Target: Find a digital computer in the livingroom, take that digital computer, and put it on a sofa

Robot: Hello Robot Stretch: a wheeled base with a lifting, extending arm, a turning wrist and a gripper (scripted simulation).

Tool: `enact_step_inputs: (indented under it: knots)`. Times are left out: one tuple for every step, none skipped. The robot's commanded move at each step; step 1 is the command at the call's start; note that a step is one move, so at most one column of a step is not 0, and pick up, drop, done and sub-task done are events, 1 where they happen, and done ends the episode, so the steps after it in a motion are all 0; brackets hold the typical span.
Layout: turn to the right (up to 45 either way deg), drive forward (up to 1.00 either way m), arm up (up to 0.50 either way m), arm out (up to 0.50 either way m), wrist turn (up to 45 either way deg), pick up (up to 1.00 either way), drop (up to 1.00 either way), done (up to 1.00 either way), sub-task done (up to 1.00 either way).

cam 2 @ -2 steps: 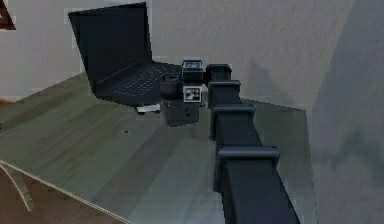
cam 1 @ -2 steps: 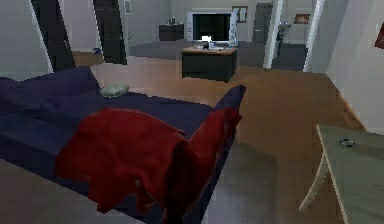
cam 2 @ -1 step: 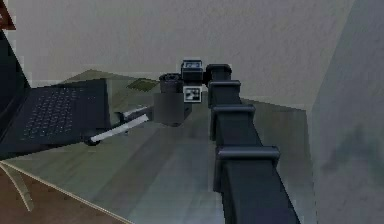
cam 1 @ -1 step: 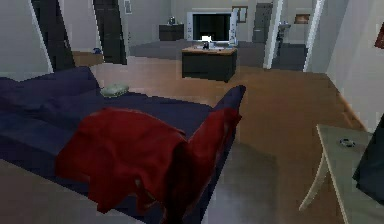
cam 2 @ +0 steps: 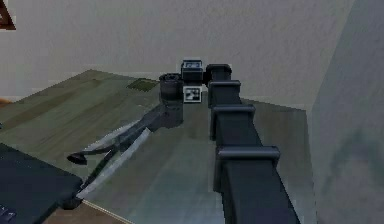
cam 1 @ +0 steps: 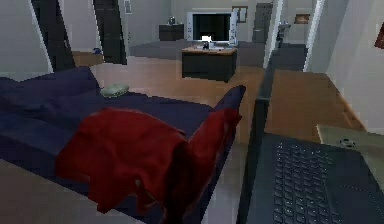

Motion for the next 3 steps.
enact_step_inputs:
  knots:
    - [0.0, 0.00, 0.00, 0.00, -18.0, 0.00, 0.00, 0.00, 0.00]
    - [0.0, 0.00, 0.00, -0.22, 0.0, 0.00, 0.00, 0.00, 0.00]
    - [21.0, 0.00, 0.00, 0.00, 0.0, 0.00, 0.00, 0.00, 0.00]
